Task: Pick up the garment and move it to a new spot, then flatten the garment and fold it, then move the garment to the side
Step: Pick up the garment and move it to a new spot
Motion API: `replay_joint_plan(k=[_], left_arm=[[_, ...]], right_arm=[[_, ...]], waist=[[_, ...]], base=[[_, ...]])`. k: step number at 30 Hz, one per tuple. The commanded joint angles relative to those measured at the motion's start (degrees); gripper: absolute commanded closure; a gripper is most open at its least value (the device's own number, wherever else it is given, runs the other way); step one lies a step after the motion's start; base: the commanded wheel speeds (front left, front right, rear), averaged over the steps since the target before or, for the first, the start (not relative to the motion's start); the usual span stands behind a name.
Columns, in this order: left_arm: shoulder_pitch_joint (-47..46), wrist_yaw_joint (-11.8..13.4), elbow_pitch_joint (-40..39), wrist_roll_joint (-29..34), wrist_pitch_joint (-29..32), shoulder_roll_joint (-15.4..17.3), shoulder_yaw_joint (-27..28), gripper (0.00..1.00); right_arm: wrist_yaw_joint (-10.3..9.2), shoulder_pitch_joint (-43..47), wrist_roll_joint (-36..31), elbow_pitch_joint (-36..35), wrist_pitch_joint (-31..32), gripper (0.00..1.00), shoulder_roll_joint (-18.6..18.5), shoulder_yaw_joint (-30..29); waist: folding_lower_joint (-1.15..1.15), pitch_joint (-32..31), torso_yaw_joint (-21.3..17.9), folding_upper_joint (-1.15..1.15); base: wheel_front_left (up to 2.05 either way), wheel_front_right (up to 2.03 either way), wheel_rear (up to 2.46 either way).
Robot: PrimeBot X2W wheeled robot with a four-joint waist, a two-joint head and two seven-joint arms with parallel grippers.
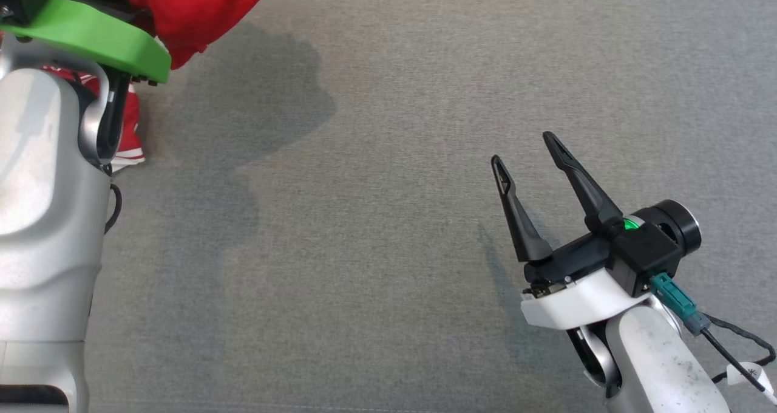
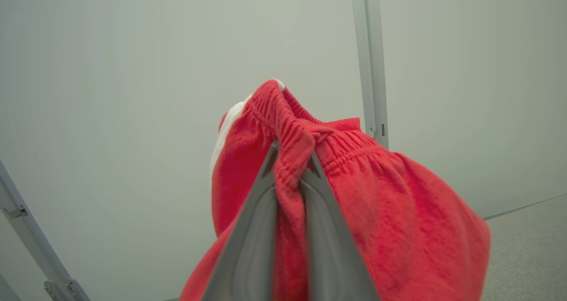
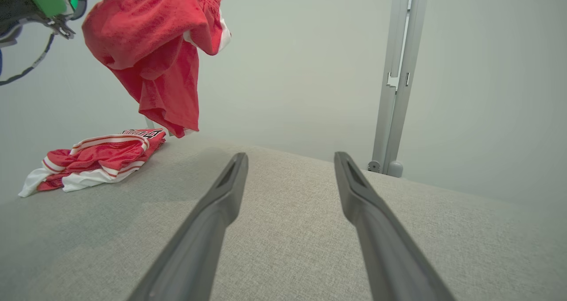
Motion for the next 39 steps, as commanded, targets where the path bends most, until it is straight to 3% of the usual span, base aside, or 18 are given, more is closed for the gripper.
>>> replay_joint_plan(k=[1,10,16,23,33,34,35,39], left_arm=[[1.38,0.15,-1.45,-0.43,0.38,-0.04,-0.1,1.0],[9.57,2.43,-11.08,0.43,2.69,-1.38,-3.15,1.0],[13.91,3.11,-12.18,0.96,3.25,-3.01,-6.14,1.0],[19.17,3.47,-8.31,0.09,2.25,-6.8,-9.65,1.0],[19.96,4.04,3.39,2.88,-0.52,-9.59,-13.73,1.0],[20.15,4.13,4.03,2.55,-0.86,-9.85,-13.45,0.72],[20.59,4.53,4.71,2.03,-1.08,-10.09,-12.99,0.0],[21.7,5.3,5.26,-0.06,-1.68,-10.99,-10.98,0.0]], right_arm=[[0.0,0.97,0.12,-0.41,0.02,0.0,0.19,-0.77],[0.0,2.15,0.11,-0.83,0.02,0.0,2.14,-5.5],[-0.01,2.62,-0.01,-1.47,0.02,0.0,2.78,-7.24],[0.0,3.31,-0.09,-1.0,0.02,0.0,3.16,-10.68],[-0.01,1.76,1.56,-0.94,0.02,0.0,3.19,-9.43],[-0.01,1.84,1.49,-0.91,0.02,0.0,3.2,-9.24],[-0.01,2.04,1.36,-0.86,0.02,0.0,3.2,-9.05],[-0.01,2.95,1.24,-0.47,0.02,0.0,3.18,-8.63]], waist=[[0.0,-1.39,-4.76,0.0],[0.0,-0.55,-14.48,0.0],[0.0,0.5,-18.94,0.0],[0.0,2.33,-21.81,0.0],[0.0,4.05,-23.46,0.0],[0.0,3.82,-23.37,0.0],[0.0,3.48,-23.24,0.0],[0.0,1.95,-22.57,0.0]], base=[[0.0,0.0,0.0],[0.0,0.0,0.0],[0.0,0.0,0.0],[0.0,0.0,0.0],[0.0,0.0,0.0],[0.0,0.0,0.0],[0.0,0.0,0.0],[0.0,0.0,0.0]])
